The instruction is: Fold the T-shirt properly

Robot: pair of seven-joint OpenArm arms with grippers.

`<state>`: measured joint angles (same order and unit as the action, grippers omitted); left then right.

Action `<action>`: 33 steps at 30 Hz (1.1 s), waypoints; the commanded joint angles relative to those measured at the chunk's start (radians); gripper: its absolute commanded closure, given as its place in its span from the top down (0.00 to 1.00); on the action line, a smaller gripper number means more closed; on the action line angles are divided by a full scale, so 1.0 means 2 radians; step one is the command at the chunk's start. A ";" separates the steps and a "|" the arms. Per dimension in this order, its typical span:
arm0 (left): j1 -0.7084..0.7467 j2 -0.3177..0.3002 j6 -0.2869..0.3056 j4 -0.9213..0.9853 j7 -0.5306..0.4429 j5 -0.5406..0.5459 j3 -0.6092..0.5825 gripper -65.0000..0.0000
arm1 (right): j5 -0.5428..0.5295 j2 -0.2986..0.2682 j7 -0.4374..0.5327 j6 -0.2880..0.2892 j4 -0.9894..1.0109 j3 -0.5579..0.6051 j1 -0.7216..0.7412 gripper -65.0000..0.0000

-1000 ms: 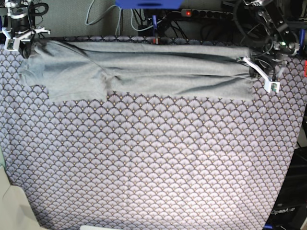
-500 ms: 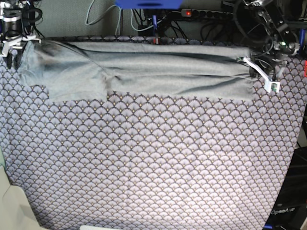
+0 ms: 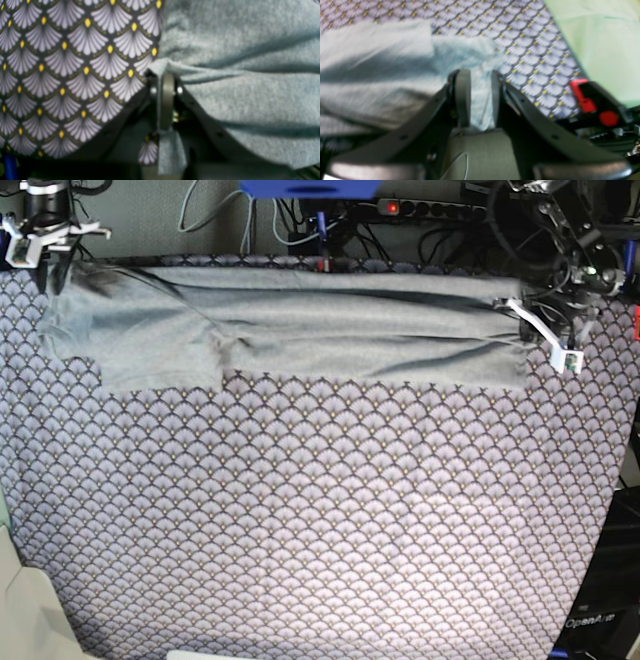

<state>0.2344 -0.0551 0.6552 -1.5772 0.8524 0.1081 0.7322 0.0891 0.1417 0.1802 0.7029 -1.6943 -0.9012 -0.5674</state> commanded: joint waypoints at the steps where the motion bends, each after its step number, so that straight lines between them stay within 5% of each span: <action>1: 0.004 0.001 0.000 0.003 0.030 -0.022 -0.009 0.00 | -0.008 -0.004 0.013 -0.002 -0.007 0.003 -0.010 0.25; 29: 0.040 -0.014 0.000 -0.004 0.034 -0.018 -0.028 0.00 | -0.007 -0.006 0.012 -0.002 -0.005 0.014 0.009 0.25; 33: 0.040 -0.012 0.021 -0.004 0.035 -0.021 -0.026 0.16 | 0.003 -0.006 0.008 -0.002 -0.016 0.016 0.035 0.29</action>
<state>0.2893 -0.0860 0.6750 -1.5925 0.8207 0.1131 0.6853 0.1055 0.1375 0.1669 0.7025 -1.7077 -0.8688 -0.4904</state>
